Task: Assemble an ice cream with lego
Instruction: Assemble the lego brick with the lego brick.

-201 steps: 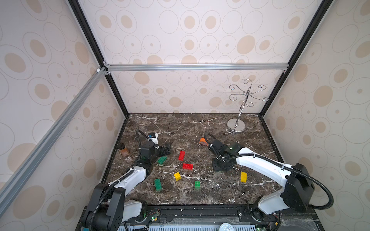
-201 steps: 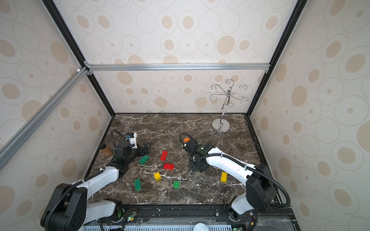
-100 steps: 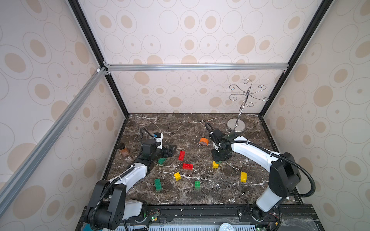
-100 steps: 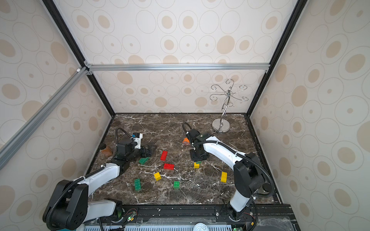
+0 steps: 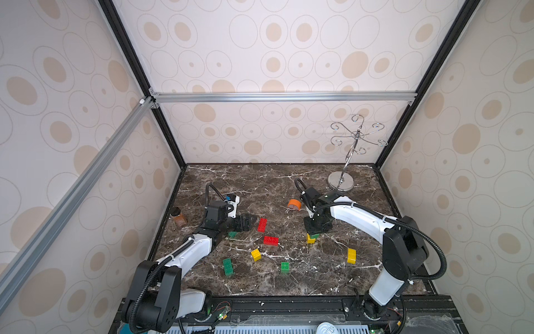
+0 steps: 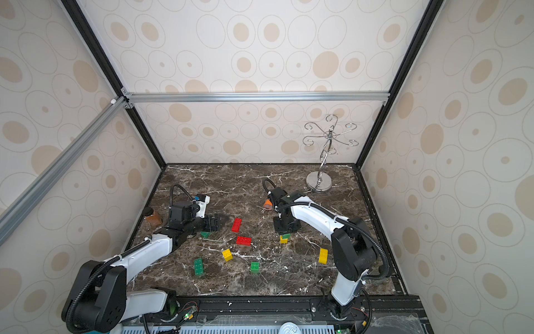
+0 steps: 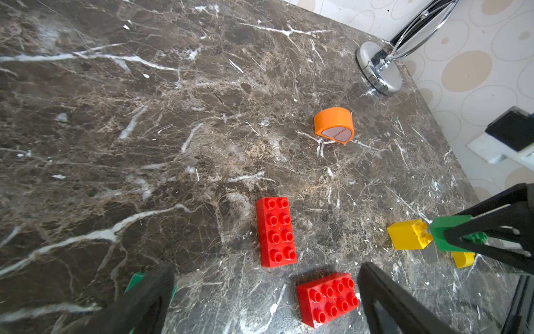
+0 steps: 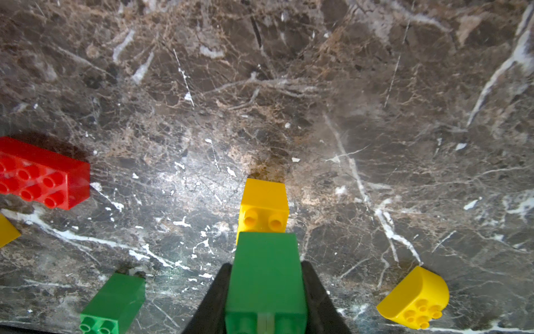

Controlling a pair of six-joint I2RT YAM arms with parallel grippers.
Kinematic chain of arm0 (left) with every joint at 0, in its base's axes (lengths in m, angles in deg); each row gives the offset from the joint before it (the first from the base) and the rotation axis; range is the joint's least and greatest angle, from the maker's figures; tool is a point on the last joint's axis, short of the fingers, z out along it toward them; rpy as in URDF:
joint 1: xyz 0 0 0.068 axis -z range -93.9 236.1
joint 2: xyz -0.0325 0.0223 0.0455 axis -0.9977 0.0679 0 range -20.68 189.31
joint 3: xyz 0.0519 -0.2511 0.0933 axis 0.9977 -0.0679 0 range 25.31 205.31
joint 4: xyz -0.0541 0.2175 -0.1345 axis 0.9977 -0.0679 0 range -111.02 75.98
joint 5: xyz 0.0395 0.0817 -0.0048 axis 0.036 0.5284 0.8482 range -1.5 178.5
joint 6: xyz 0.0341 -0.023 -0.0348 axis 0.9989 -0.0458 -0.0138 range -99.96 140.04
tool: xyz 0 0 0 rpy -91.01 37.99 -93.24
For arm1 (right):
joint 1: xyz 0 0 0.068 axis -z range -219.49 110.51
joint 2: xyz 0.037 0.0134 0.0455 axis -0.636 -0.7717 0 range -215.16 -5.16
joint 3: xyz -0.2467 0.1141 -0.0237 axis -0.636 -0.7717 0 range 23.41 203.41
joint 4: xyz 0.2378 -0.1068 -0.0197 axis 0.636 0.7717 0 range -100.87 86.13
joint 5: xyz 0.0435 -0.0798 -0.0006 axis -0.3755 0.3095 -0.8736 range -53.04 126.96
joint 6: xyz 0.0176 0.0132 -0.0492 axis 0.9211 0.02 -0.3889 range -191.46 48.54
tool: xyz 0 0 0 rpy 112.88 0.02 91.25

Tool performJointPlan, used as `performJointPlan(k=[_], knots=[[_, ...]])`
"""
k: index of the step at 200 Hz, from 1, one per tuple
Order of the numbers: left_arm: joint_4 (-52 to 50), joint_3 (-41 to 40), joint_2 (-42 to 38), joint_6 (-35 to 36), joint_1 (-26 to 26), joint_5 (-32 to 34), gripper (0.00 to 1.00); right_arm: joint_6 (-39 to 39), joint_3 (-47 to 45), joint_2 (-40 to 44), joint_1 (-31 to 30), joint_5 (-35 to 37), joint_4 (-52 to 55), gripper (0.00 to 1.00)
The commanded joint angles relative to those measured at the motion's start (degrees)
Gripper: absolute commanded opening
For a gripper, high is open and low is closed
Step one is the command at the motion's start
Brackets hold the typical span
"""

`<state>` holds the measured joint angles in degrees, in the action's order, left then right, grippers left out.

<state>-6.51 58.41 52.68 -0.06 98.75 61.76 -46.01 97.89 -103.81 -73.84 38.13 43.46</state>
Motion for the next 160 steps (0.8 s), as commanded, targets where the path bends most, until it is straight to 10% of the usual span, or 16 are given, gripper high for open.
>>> performJointPlan(k=[1,160], knots=[[-1.49,1.97,0.03,1.73,0.19,-0.5,1.0,1.33,0.57,-1.19,0.55,-1.14,0.09,0.03],[-2.89,2.66,-0.09,2.68,0.19,1.67,1.0,2.27,0.37,-6.43,2.53,-2.21,1.05,0.0]])
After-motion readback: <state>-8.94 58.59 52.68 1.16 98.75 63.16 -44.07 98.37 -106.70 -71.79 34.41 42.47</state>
